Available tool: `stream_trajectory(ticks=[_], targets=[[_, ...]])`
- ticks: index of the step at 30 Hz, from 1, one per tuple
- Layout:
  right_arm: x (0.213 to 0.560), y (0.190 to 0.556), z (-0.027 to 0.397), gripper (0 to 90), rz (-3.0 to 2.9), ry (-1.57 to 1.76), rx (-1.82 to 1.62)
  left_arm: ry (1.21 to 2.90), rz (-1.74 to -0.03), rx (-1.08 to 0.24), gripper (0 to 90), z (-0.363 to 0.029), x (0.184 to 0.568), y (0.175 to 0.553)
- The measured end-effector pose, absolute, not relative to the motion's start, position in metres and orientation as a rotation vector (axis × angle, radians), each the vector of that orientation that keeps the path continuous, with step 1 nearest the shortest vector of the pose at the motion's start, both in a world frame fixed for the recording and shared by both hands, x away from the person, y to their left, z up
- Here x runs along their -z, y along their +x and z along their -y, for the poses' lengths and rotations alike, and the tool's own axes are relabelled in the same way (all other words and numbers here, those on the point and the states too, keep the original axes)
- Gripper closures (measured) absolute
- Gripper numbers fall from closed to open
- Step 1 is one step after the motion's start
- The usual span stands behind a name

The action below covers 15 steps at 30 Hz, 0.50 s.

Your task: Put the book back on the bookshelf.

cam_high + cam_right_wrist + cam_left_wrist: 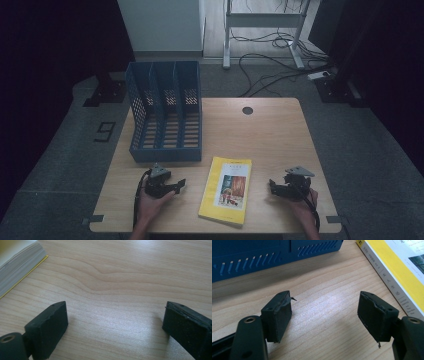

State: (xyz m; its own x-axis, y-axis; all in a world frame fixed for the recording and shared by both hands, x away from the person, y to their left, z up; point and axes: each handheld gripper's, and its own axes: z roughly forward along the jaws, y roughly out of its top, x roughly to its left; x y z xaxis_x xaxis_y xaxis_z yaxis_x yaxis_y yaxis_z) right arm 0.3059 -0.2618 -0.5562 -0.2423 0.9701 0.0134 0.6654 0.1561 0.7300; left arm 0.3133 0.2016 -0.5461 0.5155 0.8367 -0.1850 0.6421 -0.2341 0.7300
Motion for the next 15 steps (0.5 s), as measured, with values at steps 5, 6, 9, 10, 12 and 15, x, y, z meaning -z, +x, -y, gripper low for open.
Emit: stream_trajectory(ticks=[5, 6, 9, 10, 12, 15], targets=[[0.5559, 0.3056, 0.2629, 9.8, -1.951, 1.562, -0.868, 1.957, -1.222, -0.315, 27.1, -0.2027, 0.5462, 0.3118], [0.5559, 0.3053, 0.2629, 10.0, -1.947, 1.564, -0.866, 1.957, -1.224, -0.315, 27.1, -0.2026, 0.5464, 0.3120], [0.5557, 0.3044, 0.2632, 11.8, -1.932, 1.576, -0.866, 1.968, -1.228, -0.315, 27.1, -0.2020, 0.5465, 0.3129], [0.5557, 0.3044, 0.2632, 11.8, -1.932, 1.576, -0.866, 1.968, -1.228, -0.315, 27.1, -0.2020, 0.5465, 0.3129], [0.5556, 0.3042, 0.2639, 12.6, -1.919, 1.583, -0.861, 1.972, -1.231, -0.324, 27.5, -0.2007, 0.5464, 0.3125], [0.5556, 0.3047, 0.2628, 12.6, -1.906, 1.593, -0.857, 1.978, -1.227, -0.326, 27.8, -0.1981, 0.5464, 0.3118]])
